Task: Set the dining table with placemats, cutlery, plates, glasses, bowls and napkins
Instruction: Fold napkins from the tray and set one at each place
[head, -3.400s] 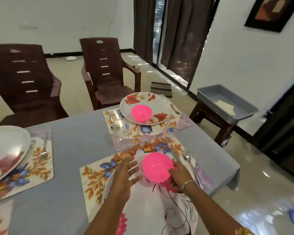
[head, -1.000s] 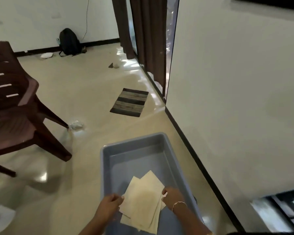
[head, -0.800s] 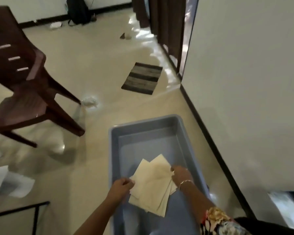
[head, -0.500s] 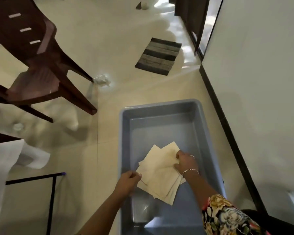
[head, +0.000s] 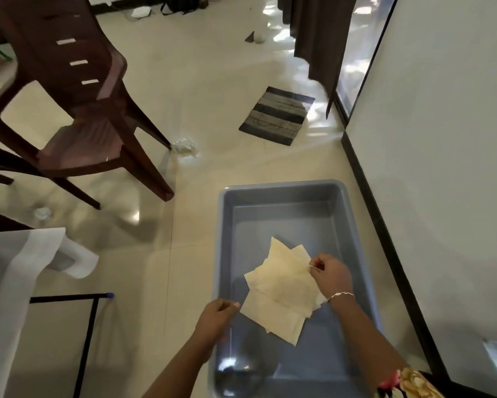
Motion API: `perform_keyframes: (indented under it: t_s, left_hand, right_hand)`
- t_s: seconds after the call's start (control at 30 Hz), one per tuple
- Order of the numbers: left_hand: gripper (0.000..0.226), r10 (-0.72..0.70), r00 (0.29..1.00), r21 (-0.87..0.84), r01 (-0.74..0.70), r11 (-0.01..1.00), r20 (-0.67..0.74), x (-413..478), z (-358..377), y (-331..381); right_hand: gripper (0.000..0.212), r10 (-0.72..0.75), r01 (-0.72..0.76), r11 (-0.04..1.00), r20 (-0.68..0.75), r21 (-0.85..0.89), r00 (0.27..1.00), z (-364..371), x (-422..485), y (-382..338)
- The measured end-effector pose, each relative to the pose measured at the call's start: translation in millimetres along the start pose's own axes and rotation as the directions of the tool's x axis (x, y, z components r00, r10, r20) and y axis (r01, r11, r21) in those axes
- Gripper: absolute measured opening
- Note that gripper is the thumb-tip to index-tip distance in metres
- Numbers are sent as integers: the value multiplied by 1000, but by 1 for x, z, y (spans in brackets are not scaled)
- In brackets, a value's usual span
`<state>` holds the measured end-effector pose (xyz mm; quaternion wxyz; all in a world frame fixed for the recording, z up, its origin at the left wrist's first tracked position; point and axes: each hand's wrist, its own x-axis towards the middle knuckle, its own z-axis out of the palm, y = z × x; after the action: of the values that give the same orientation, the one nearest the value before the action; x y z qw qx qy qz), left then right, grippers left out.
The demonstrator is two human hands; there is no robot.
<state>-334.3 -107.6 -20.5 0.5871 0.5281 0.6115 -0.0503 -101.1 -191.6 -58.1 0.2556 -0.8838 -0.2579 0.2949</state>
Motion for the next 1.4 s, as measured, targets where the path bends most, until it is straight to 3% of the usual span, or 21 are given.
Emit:
perform_keyframes:
  t_s: [0.13,0.3,0.37,0.53,0.6,0.67,0.73,0.8,0.87,0.97,1.03,1.13,1.27,1.4]
  left_hand:
    - [18,10,1000,-98,-9,995,7,-25,-17,-8]
    - [16,88,996,-217,-78,973,33,-68,-47,-29]
    - [12,144,989,-292,-128,948,34,-91,-64,-36]
    - [31,272,962,-488,-252,836,-30,-141,-116,-65]
    - [42,304,951,-590,-273,760,-49,-156,-139,-80]
    - [66,319,948,-711,-227,665,-4,-170,-159,-91]
    - [97,329,944,-845,-147,514,36,-184,-176,-102]
    - [100,391,918,-929,-89,360,63,-193,-190,-112]
    - [96,518,852,-973,-52,226,75,-206,-203,-123]
    - [94,767,641,-999,-16,52,29,-237,-227,-136]
    - [94,774,630,-996,-84,-22,-70,-255,-244,-143]
    - [86,688,707,-960,-275,54,-164,-272,-265,-154]
    - [60,632,754,-853,-438,282,-178,-288,-285,-164]
    - [41,545,792,-791,-509,340,-276,-295,-299,-170]
  right_hand:
    - [3,-207,205,978,-127,-27,970,-29,-35,-38]
    - [6,-445,421,893,-167,-160,880,-46,-107,-106]
    - [11,-528,503,847,-151,-172,836,-44,-146,-141]
    - [14,-703,701,711,-14,-44,712,-34,-247,-232]
    - [15,-754,753,657,25,36,656,-32,-282,-266]
    - [18,-792,775,609,69,167,607,-31,-314,-296]
    - [18,-811,751,578,126,319,571,-27,-342,-321]
    - [15,-812,685,569,178,456,556,-22,-365,-340]
    - [11,-792,595,580,216,556,571,-17,-382,-353]
    - [10,-761,505,588,222,631,609,-9,-395,-366]
    - [10,-737,485,607,218,629,640,-3,-397,-370]
    - [13,-699,454,643,231,617,677,8,-391,-372]
    - [12,-639,411,707,271,576,720,23,-380,-371]
    - [8,-605,359,759,384,544,698,32,-375,-368]
